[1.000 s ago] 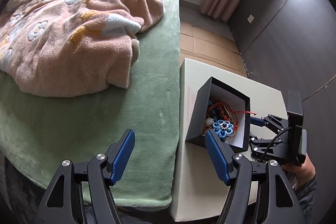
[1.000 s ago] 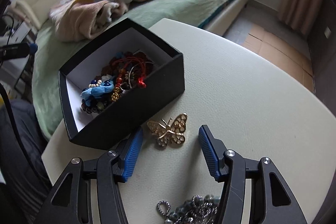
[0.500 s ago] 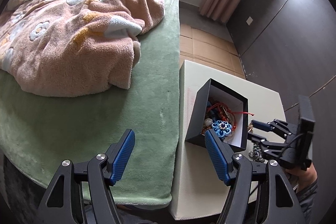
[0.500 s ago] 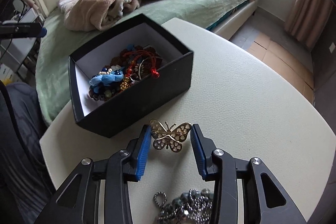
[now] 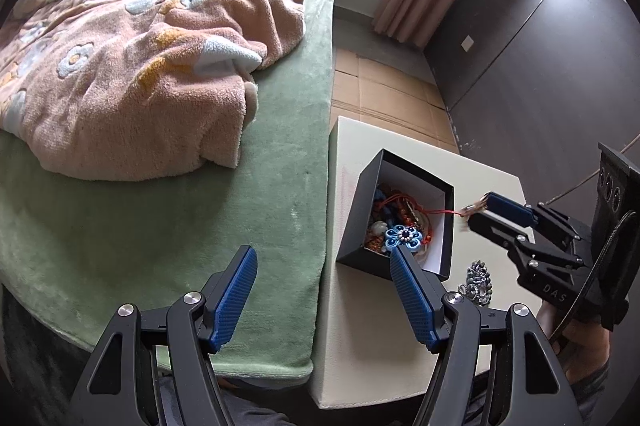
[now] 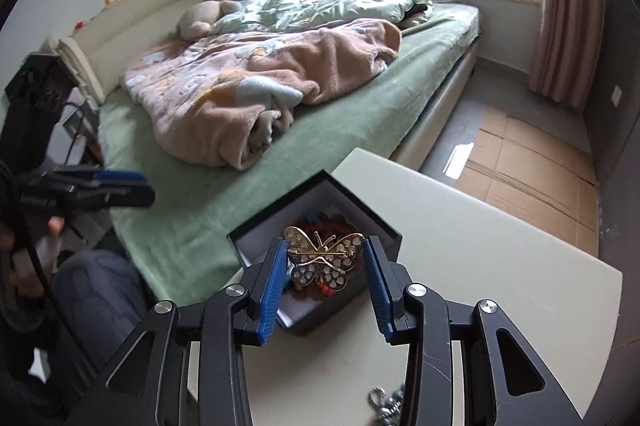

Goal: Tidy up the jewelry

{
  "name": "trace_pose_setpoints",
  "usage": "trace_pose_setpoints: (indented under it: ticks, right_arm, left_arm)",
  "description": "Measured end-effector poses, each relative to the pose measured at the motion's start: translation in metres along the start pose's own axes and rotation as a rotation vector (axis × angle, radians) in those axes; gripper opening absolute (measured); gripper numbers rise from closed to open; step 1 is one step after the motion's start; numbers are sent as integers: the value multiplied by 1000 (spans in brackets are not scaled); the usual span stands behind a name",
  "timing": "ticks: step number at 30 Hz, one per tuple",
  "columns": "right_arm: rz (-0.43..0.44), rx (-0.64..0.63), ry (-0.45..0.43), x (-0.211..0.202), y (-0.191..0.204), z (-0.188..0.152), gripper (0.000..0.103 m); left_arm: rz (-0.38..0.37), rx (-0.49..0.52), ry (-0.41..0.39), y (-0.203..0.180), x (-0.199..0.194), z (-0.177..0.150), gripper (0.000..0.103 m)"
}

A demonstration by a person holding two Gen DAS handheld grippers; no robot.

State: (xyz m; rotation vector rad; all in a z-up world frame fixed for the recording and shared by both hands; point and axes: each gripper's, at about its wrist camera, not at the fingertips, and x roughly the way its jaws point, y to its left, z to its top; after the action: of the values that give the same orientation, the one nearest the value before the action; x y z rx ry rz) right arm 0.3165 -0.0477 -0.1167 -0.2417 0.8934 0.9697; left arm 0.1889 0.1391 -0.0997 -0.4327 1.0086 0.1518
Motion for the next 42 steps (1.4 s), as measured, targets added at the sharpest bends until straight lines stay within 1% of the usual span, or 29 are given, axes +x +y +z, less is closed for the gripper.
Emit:
trace_pose_setpoints:
  ticks: [2,4,6,8,13,16,21,28,35,37,39,42]
  right_arm:
    - [-24,15,37,7,8,5,40]
    - [-30,37,44,4,10,5,48]
    - [-44,65,26,-8,12,0,74]
    - [-53,97,9,-24,11,-7,80]
    - [-90,205,-18,-59,-6,-27,80]
    - [-111,280,-36,-80,-20,-43,80]
    - [-143,362,-66,-109,-36,-74,80]
    - [-197,473,-84,-126,-61,-110,80]
    - [-192,636,-97,-135,-86,-153,80]
    - [-197,682,-105,-139,-91,-165,83]
    - [-195,721,-112,-141,-94,-176,95]
    - [-212,748,-95,-140,-96,-190,97]
  left_arm:
    - [7,5,6,-4,2,0,70]
    - [16,14,9,-10,3,-1,70]
    - [22,22,14,-17,5,-2,70]
    - [20,36,18,-28,6,-5,70]
    - [7,85,23,-60,7,-14,70]
    - [-3,118,30,-82,10,-20,70]
    - [-12,167,49,-115,18,-30,70]
    - [-14,240,79,-154,33,-42,70]
    - [-12,289,131,-178,61,-52,70]
    - [-7,297,145,-182,68,-55,70]
    - [-6,302,157,-185,77,-57,70]
    - [-1,305,175,-187,88,-60,70]
